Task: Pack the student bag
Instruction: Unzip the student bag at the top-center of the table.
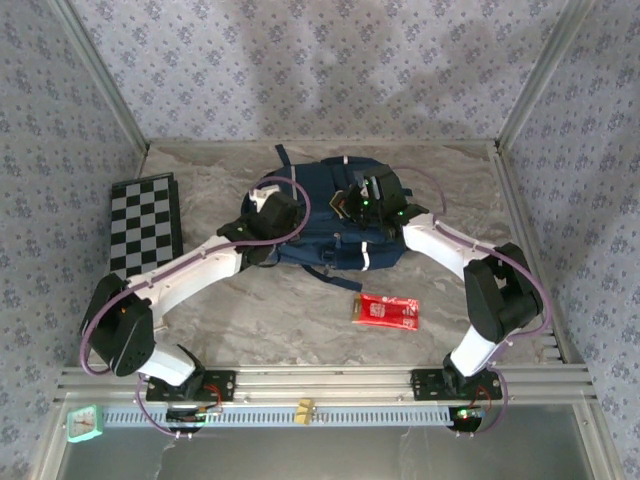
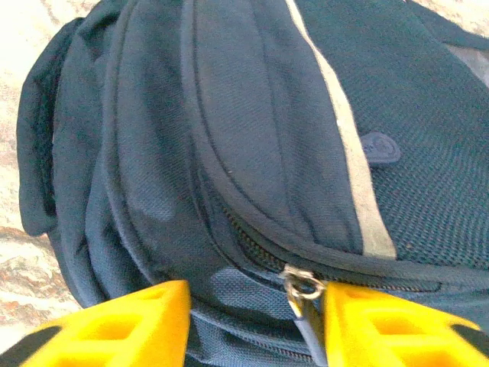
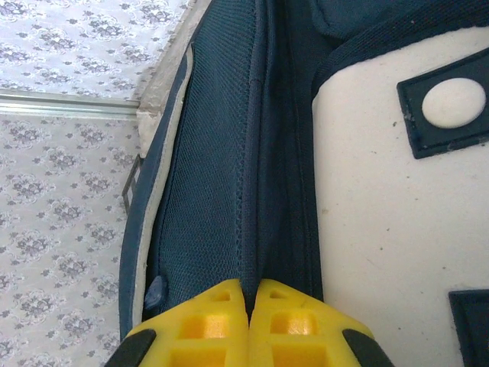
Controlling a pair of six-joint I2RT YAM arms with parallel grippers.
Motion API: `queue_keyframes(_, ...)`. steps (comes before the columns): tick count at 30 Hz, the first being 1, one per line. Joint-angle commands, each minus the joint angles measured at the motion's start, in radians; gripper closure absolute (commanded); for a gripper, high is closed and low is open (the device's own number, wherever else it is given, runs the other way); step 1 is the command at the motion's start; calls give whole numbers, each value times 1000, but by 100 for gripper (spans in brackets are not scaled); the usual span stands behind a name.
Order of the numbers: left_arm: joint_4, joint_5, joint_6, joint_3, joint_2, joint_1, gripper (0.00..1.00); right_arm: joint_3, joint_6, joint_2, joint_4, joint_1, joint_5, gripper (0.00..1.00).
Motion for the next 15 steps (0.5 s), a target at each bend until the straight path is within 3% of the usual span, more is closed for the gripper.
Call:
queue_keyframes(1, -38, -15, 59, 8, -7, 19, 59, 52, -24, -27, 42, -6, -12, 100)
queue_keyframes(8, 10, 98, 114, 36, 14, 17, 51, 52, -27, -20, 31, -3, -14, 100)
queue_keyframes(15, 19, 113, 132, 58, 40, 15, 63, 92, -19, 7, 38, 1, -30, 100)
